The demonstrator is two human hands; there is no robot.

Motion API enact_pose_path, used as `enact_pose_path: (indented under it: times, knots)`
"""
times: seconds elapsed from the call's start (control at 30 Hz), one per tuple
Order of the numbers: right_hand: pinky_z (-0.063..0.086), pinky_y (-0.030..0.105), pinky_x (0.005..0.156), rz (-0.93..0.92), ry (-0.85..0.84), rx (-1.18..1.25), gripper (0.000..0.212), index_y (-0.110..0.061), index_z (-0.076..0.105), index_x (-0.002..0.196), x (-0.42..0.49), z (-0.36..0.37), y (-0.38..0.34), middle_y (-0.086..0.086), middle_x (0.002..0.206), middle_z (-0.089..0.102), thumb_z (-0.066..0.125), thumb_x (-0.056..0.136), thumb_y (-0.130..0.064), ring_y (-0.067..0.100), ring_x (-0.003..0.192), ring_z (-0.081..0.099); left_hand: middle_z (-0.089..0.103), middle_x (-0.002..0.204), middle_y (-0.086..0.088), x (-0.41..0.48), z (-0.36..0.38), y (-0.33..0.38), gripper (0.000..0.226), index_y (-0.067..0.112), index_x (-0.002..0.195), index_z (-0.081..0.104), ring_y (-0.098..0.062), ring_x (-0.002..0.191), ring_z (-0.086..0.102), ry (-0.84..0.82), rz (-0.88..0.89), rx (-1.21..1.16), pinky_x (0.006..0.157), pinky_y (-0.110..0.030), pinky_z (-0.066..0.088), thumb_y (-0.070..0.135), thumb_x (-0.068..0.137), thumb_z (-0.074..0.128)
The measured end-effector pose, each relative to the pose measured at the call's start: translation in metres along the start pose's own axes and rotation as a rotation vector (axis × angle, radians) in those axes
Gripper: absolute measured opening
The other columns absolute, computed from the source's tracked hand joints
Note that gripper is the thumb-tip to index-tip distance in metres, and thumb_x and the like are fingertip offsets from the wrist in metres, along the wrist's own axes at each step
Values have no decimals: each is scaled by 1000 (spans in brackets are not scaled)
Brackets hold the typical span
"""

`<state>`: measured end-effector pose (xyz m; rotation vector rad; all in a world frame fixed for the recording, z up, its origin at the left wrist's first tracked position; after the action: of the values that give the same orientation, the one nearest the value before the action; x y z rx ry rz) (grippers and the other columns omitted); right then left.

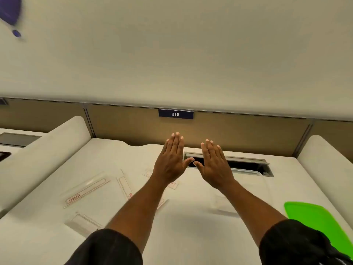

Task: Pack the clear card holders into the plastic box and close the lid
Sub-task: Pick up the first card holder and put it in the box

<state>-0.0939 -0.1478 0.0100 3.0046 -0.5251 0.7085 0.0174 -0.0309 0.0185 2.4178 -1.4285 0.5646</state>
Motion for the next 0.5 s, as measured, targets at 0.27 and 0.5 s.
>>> enact_pose_path:
  times: [0.27,0.5]
  knots:
    - [13,41,117,-11,-111,18,79,-3,33,145,-24,50,-9,18,152,34,19,94,-61,31,144,26,9,160,-12,-38,47,-2,86,7,151,13,-25,148,4,-130,-51,-16,118,-34,4,67,89,6]
    - [8,36,115,-31,-219,34,65,-4,29,146,-39,104,-14,17,154,31,33,98,-47,32,144,24,4,161,-8,-77,89,-20,81,10,151,9,-23,149,-1,-223,-149,-57,116,-31,-3,63,90,9]
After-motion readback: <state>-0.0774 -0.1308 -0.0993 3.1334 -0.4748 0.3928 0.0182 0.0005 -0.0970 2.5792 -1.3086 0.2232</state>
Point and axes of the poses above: each hand's wrist, its own x-axis towards the middle knuckle, its own z-axis out of the palm, y = z × x, the point moved 4 cm from there along x, towards the middle knuckle
